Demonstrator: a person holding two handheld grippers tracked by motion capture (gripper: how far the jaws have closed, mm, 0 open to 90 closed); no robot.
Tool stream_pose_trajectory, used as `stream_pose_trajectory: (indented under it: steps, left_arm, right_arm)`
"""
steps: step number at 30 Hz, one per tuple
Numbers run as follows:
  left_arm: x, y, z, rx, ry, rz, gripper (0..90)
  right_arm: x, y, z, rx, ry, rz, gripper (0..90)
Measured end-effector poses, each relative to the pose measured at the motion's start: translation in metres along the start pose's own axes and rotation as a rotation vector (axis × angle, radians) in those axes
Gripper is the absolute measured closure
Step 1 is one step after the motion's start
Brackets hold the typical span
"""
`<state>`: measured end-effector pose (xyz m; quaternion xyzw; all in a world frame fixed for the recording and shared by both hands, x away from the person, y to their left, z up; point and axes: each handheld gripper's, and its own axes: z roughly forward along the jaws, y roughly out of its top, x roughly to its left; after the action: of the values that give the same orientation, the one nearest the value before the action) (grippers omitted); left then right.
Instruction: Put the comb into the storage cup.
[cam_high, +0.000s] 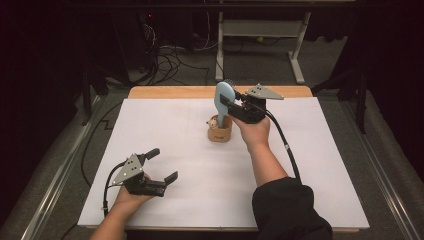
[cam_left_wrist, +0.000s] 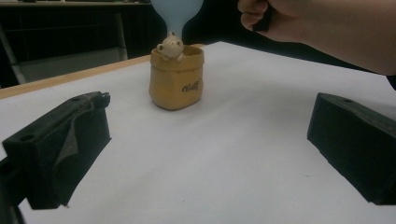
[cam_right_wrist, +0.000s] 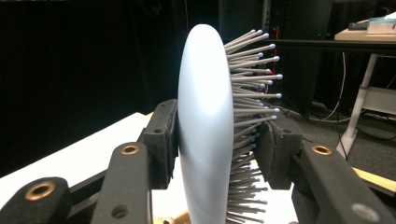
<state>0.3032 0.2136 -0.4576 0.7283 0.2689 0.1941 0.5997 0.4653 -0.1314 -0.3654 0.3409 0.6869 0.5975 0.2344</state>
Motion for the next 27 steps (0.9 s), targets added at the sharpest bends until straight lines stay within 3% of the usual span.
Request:
stream_pose_trajectory:
  steps: [7,27]
  left_arm:
    - [0.0,0.0,0.001,0.003,-0.001,0.002,0.4]
    - [-0.001,-0.001,0.002,0.008,-0.006,0.003,0.5]
  right_arm:
    - [-0.009,-0.004,-0.007,-0.015,-0.008,0.041,53.4]
    - [-0.021,-0.005,-0.018,-0.002,-0.045,0.059,45.3]
